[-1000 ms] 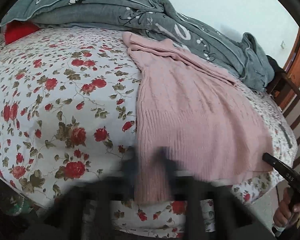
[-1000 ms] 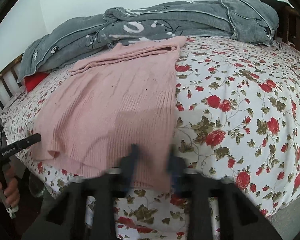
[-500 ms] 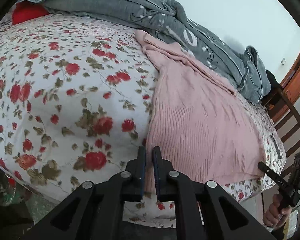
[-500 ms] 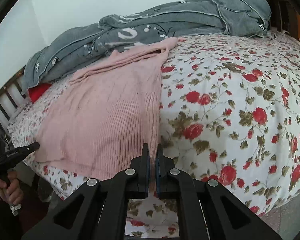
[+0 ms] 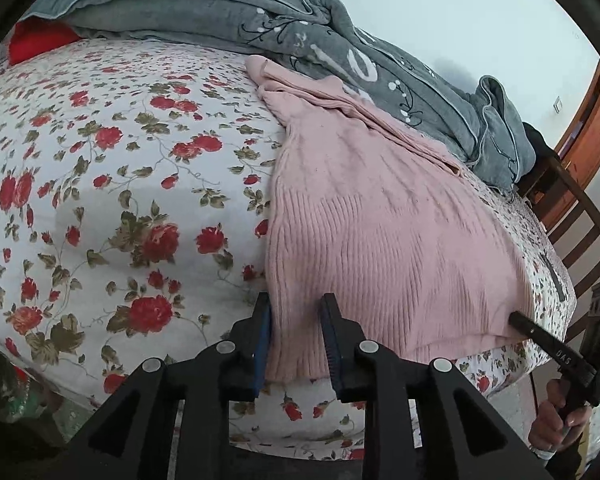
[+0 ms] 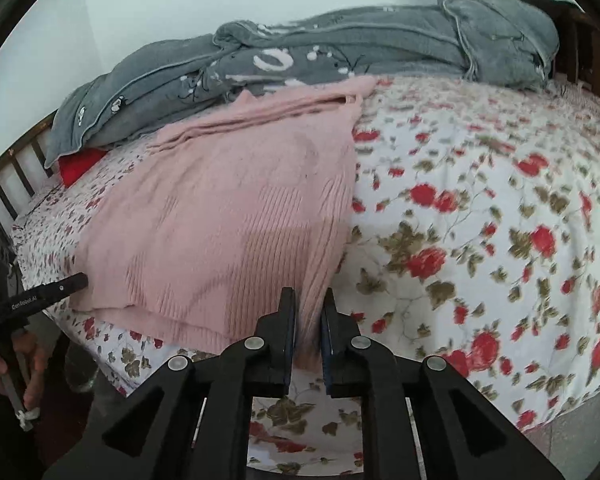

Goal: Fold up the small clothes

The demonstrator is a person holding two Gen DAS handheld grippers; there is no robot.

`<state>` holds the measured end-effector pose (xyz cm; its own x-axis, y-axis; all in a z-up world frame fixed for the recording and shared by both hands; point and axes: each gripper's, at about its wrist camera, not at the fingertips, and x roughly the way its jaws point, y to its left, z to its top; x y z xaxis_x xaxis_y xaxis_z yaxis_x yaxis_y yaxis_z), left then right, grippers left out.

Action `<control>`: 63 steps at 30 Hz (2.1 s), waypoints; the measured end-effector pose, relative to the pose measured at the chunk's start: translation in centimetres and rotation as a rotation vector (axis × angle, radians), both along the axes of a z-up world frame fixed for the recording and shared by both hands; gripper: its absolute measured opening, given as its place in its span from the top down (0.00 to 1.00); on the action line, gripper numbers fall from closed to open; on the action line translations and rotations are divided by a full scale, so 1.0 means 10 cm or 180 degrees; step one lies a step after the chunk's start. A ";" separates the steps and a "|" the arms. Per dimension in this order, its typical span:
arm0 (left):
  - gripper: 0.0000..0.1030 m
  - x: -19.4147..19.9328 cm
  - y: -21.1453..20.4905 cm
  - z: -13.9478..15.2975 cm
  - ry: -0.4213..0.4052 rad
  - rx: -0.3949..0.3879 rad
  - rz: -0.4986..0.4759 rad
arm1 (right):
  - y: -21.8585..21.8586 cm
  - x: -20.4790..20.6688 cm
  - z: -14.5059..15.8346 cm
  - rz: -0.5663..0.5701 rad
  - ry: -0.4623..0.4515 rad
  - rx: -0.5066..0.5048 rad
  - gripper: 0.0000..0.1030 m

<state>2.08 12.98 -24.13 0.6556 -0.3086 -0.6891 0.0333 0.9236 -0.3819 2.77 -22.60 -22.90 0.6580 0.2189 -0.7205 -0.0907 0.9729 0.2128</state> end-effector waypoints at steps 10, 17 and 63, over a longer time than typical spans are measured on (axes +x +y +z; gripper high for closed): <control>0.89 -0.05 0.16 -0.05 0.0036 -0.0035 0.0053 | -0.04 -0.06 -0.09 0.0014 -0.0019 -0.0020 0.92; 0.89 -0.07 0.15 -0.07 -0.0023 -0.0067 0.0039 | -0.06 -0.07 -0.11 0.0009 -0.0079 0.0056 0.91; 0.82 0.11 0.04 0.01 0.0250 0.0150 -0.0171 | -0.02 -0.04 -0.09 -0.0013 -0.0106 -0.0105 0.91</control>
